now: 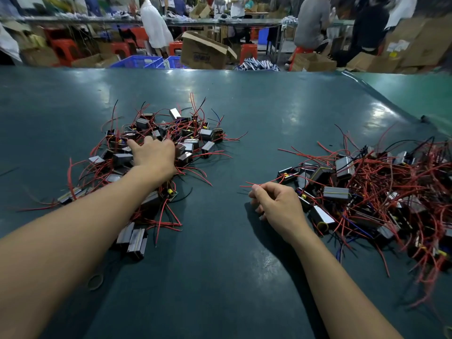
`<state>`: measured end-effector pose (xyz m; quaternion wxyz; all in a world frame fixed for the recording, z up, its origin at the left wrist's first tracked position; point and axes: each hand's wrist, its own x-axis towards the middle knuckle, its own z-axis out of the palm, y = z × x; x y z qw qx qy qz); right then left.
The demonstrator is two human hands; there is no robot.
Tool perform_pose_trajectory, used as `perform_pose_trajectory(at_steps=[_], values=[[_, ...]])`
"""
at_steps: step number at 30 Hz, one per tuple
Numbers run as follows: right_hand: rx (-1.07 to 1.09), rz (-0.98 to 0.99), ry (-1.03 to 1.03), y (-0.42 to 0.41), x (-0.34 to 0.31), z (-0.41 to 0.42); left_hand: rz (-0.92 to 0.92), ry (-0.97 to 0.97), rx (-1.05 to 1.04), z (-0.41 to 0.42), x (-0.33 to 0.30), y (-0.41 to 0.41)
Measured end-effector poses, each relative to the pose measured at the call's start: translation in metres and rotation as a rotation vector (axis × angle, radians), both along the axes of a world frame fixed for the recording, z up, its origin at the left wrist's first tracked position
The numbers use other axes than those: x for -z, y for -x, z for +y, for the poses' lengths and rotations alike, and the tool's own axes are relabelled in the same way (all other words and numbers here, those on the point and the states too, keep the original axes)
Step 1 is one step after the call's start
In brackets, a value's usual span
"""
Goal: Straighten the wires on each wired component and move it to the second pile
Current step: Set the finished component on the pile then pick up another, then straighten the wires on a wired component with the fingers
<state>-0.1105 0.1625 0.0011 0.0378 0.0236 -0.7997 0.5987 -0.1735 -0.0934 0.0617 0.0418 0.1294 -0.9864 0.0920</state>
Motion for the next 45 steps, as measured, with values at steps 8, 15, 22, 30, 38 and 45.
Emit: perform_pose_trajectory(at_steps=[8,15,22,30,38,45], values=[[-0.014,0.006,-0.017,0.004,0.0,-0.001,0.167,-0.4,-0.09,-0.016,-0.052,-0.015],[-0.018,-0.01,-0.011,0.003,0.0,-0.001,0.312,-0.434,-0.09,-0.015,-0.091,-0.027],[-0.023,0.0,-0.032,0.001,0.0,0.001,0.568,-0.598,-0.107,-0.017,-0.09,-0.027],[-0.076,-0.051,0.16,-0.003,-0.012,0.001,0.795,-1.161,0.215,0.031,-0.061,-0.061],[-0.361,-0.235,0.673,-0.011,-0.03,-0.002,0.478,-1.01,0.879,0.12,0.021,-0.115],[-0.21,-0.246,0.494,-0.008,-0.023,-0.001,0.257,-0.881,0.548,0.062,0.02,-0.062]])
